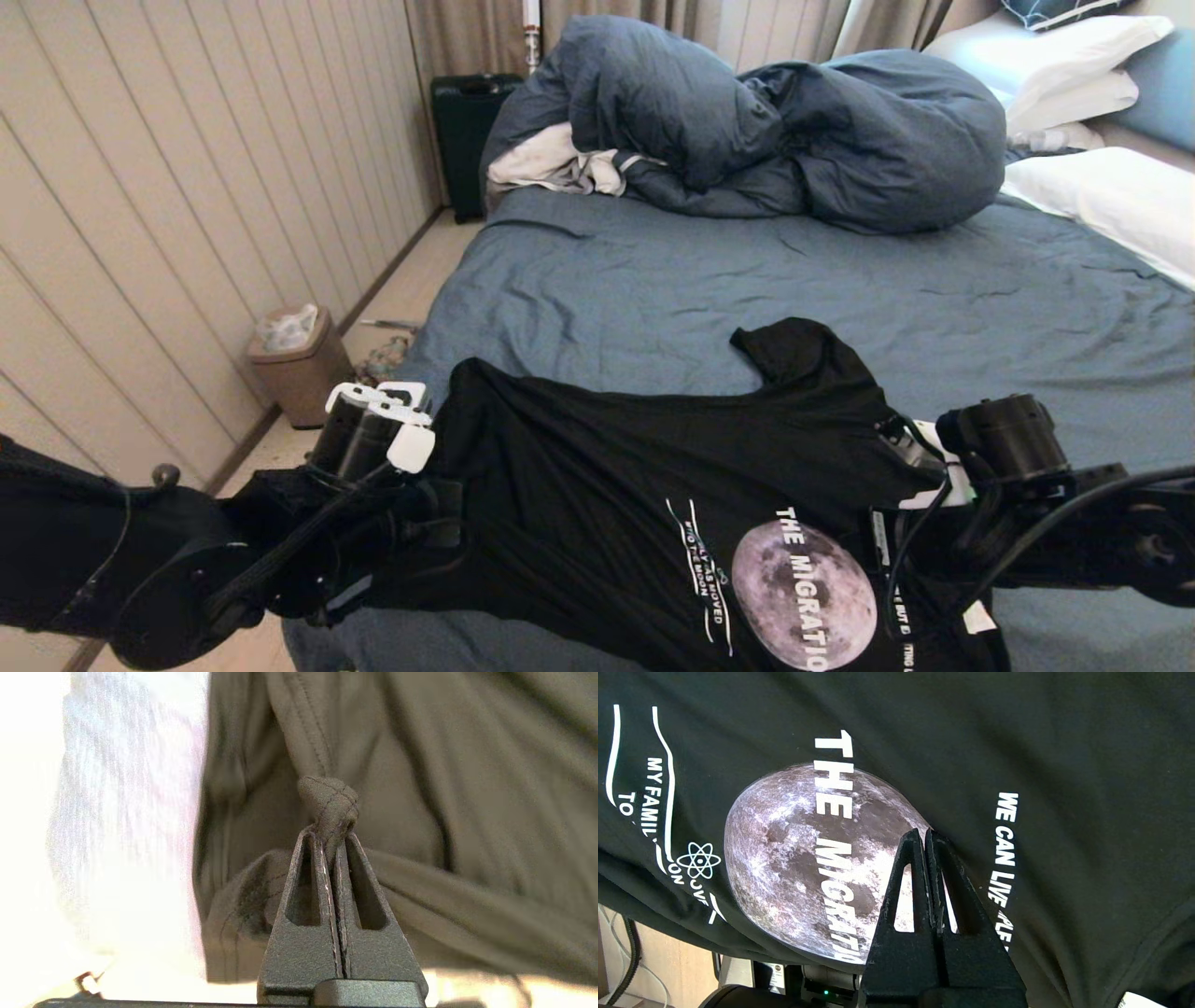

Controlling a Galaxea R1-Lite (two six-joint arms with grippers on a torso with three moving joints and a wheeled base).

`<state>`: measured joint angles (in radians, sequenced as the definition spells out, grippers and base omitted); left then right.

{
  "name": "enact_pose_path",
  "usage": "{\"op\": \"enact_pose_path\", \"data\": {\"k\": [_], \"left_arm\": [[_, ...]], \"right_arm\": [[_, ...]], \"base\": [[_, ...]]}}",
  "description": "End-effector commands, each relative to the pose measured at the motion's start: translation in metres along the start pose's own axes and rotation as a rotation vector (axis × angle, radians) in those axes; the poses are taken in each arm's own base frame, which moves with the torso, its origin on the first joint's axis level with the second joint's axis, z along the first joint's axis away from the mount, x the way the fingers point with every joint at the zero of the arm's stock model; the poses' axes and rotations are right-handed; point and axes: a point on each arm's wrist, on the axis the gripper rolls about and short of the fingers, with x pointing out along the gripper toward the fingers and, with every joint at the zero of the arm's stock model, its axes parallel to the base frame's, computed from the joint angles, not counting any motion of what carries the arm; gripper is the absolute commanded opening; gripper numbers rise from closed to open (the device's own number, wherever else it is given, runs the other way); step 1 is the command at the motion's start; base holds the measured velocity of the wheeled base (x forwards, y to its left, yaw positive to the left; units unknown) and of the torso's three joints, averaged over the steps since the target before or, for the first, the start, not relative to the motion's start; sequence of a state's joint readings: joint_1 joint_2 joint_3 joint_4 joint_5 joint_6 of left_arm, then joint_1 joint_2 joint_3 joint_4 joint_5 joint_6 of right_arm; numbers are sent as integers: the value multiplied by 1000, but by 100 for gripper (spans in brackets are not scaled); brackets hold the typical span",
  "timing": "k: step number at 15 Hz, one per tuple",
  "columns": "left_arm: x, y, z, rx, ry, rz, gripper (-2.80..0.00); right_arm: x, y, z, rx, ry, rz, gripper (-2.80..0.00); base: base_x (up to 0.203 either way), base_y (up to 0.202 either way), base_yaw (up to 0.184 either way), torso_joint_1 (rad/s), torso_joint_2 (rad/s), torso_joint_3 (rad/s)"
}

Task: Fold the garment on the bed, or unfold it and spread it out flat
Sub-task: Unford the black T-shirt

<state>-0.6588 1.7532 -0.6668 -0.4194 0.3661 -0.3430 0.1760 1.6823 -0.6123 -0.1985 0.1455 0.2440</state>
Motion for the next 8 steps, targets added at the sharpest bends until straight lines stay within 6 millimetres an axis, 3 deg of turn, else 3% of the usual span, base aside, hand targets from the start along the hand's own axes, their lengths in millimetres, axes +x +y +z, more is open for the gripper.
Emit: {"op": "enact_pose_path", "data": {"k": [1, 4, 8], "left_arm": [[-17, -2, -8, 16, -12, -13, -280], [-36, 2, -33, 55, 15, -2, -280], [-38, 4, -37, 57, 25, 0, -280]], "right_arm": [[-1, 0, 0, 0, -4, 2, -280], [-5, 1, 1, 0, -18, 3, -280], [-5, 1, 1, -1, -18, 4, -280]], "base": [[0, 0, 0, 0, 0, 0], [0, 0, 0, 0, 0, 0], [0, 0, 0, 0, 0, 0]]}}
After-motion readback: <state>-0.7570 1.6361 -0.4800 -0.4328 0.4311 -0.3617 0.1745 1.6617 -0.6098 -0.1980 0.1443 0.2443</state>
